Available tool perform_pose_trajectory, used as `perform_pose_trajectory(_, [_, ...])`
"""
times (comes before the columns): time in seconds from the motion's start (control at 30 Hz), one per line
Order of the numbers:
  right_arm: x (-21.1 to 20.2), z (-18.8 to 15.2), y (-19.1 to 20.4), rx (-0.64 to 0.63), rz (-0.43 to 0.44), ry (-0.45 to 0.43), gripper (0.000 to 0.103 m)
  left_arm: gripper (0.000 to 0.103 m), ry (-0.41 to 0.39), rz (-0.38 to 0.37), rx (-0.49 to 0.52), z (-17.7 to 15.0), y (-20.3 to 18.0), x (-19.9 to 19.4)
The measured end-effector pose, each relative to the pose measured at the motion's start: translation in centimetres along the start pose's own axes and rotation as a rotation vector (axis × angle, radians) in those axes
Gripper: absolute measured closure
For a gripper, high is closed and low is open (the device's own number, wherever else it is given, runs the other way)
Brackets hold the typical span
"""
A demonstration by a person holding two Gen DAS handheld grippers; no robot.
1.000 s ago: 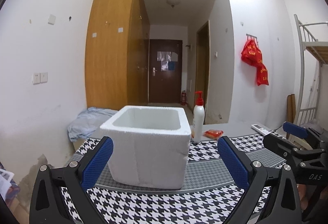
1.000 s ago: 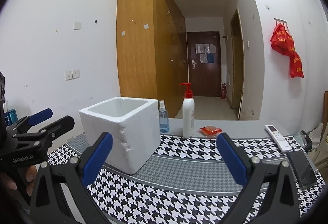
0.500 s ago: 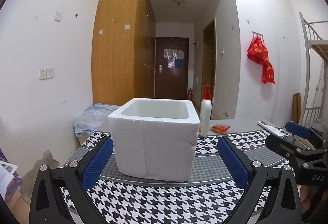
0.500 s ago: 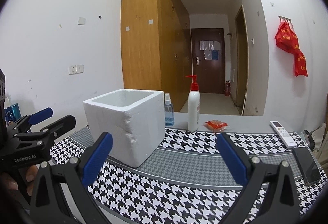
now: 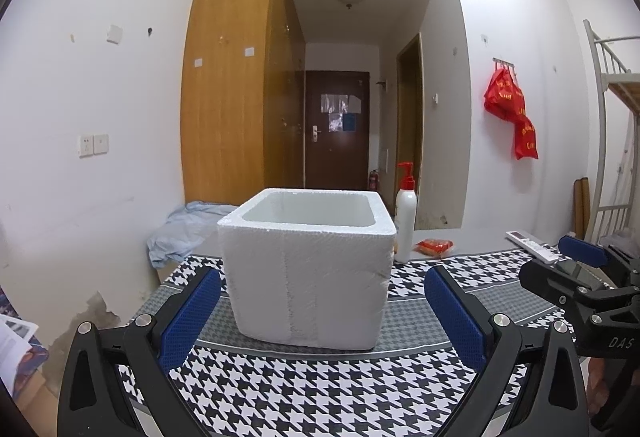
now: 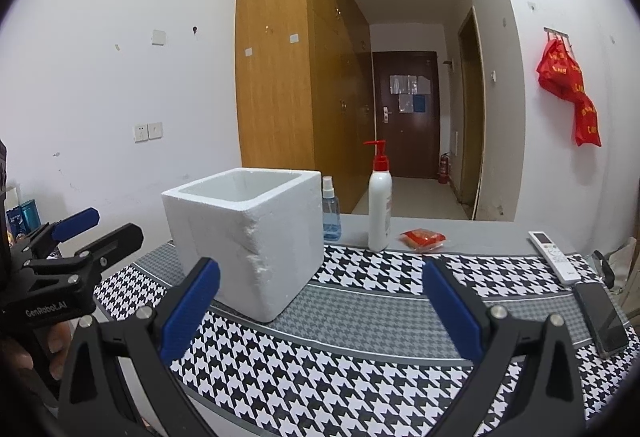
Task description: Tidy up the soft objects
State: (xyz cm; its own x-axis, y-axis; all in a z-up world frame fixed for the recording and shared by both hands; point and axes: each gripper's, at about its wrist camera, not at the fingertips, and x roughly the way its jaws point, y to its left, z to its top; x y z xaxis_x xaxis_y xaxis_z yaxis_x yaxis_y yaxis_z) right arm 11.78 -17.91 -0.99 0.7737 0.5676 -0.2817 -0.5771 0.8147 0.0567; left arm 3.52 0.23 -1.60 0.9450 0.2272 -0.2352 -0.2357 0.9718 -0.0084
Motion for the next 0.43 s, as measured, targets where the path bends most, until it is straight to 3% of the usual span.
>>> perform_pose_trajectory(0.43, [0.17,-0.12,-0.02,-0.002,-0.004,0.009,0.001,0.001,0.007,-0.007,0.007,0.02,0.09,0.09])
